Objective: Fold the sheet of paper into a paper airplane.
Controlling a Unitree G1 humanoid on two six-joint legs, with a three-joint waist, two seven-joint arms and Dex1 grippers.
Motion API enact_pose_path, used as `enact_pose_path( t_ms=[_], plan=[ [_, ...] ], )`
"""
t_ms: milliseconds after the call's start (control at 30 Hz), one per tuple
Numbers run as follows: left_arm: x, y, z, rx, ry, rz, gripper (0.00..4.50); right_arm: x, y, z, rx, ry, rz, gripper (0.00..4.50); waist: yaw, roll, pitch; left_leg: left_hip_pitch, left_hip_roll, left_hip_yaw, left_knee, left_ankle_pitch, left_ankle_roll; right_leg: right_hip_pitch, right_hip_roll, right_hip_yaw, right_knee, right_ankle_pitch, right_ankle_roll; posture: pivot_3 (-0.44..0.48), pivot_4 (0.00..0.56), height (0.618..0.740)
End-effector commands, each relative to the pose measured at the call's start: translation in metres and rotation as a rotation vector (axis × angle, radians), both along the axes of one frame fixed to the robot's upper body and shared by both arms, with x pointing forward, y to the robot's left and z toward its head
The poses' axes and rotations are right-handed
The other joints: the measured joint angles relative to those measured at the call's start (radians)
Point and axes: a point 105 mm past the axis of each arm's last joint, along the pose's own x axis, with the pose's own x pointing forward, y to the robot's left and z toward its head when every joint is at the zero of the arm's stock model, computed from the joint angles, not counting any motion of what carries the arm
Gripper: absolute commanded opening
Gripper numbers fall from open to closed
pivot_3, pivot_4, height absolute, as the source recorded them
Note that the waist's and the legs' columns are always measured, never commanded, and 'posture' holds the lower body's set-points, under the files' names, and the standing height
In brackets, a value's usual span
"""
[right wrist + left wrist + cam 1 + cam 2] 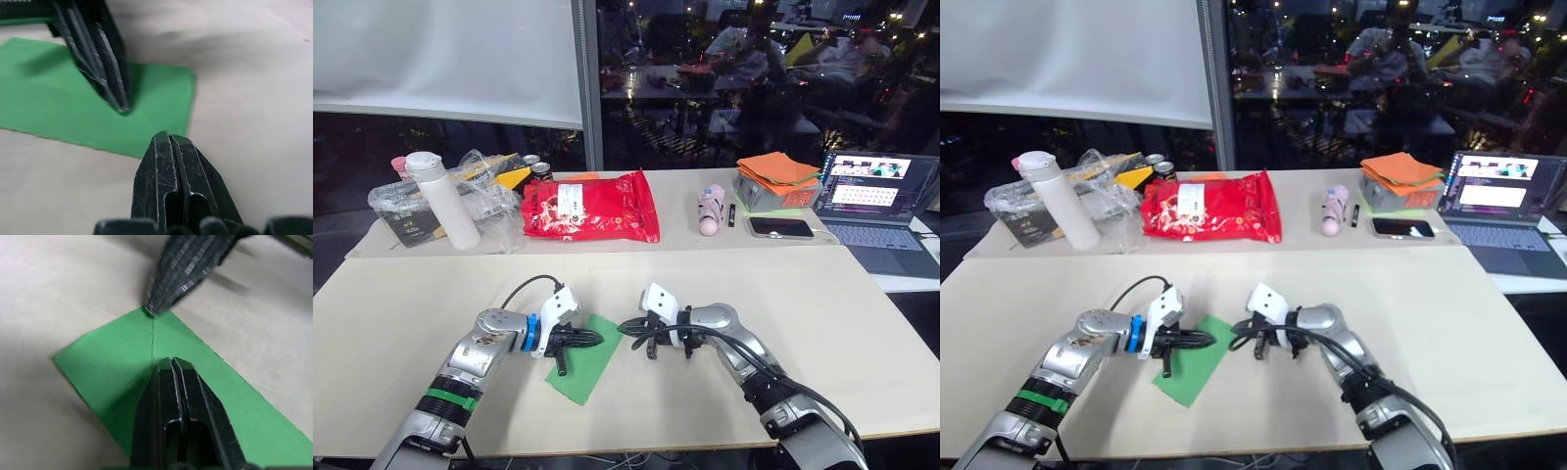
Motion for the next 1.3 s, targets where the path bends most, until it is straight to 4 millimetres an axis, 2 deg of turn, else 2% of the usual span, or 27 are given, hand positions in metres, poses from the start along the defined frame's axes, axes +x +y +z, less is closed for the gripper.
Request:
enact_pose_path(
  t_ms=[33, 167, 400, 533, 767, 1067, 1167, 1300],
  plan=[
    [-0.003, -0.001, -0.003, 0.015, 0.016, -0.017, 0.0, 0.003, 0.004, 0.026, 0.08, -0.055, -0.01, 0.04, 0.002, 0.0, 0.0, 0.0, 0.0, 0.0, 0.0, 0.0, 0.0, 0.0, 0.0, 0.0, 0.0, 0.0, 0.0, 0.0, 0.15, 0.725],
    [-0.003, -0.002, -0.002, 0.019, 0.018, -0.024, 0.0, -0.001, 0.007, 0.032, 0.101, -0.04, 0.001, 0.04, 0.003, 0.0, 0.0, 0.0, 0.0, 0.0, 0.0, 0.0, 0.0, 0.0, 0.0, 0.0, 0.0, 0.0, 0.0, 0.0, 0.15, 0.725],
    [0.003, 0.003, 0.004, 0.024, 0.007, -0.016, 0.0, -0.022, 0.009, 0.011, 0.032, 0.024, 0.054, 0.04, 0.004, 0.0, 0.0, -0.001, 0.0, 0.0, 0.0, 0.0, 0.0, -0.001, 0.0, 0.0, -0.001, 0.0, 0.0, 0.0, 0.15, 0.725],
    [0.001, 0.017, 0.006, 0.012, 0.027, 0.023, 0.0, -0.038, 0.017, 0.01, 0.066, 0.073, 0.088, 0.04, 0.0, 0.0, 0.0, -0.005, 0.0, 0.0, 0.0, 0.0, 0.0, -0.006, 0.0, 0.0, 0.0, 0.0, 0.0, 0.0, 0.15, 0.725],
    [-0.008, 0.013, 0.001, 0.014, 0.056, 0.002, 0.0, -0.074, 0.028, 0.001, 0.061, 0.237, 0.215, 0.04, 0.005, 0.0, 0.0, -0.008, 0.0, 0.0, 0.0, 0.0, 0.0, -0.009, 0.0, 0.0, 0.001, 0.0, 0.0, 0.0, 0.15, 0.725],
    [-0.018, 0.017, 0.004, 0.035, 0.109, -0.018, 0.0, -0.109, 0.055, 0.001, 0.025, 0.228, 0.332, 0.04, 0.003, 0.0, 0.0, -0.01, 0.0, 0.0, 0.0, 0.0, 0.0, -0.012, 0.0, 0.0, 0.001, 0.0, 0.0, 0.0, 0.15, 0.725],
    [-0.019, 0.019, 0.005, 0.04, 0.12, -0.021, 0.0, -0.115, 0.06, 0.001, 0.017, 0.224, 0.34, 0.04, 0.004, 0.0, 0.0, -0.01, 0.0, 0.0, 0.0, 0.0, 0.0, -0.012, 0.0, 0.0, 0.001, 0.0, 0.0, 0.0, 0.15, 0.725],
    [-0.019, 0.019, 0.005, 0.047, 0.127, -0.029, 0.0, -0.109, 0.06, 0.002, 0.005, 0.186, 0.293, 0.04, 0.007, -0.001, 0.0, -0.01, 0.0, 0.0, 0.0, 0.0, 0.0, -0.013, 0.0, 0.0, 0.001, 0.0, -0.001, 0.0, 0.15, 0.725]
  ],
)
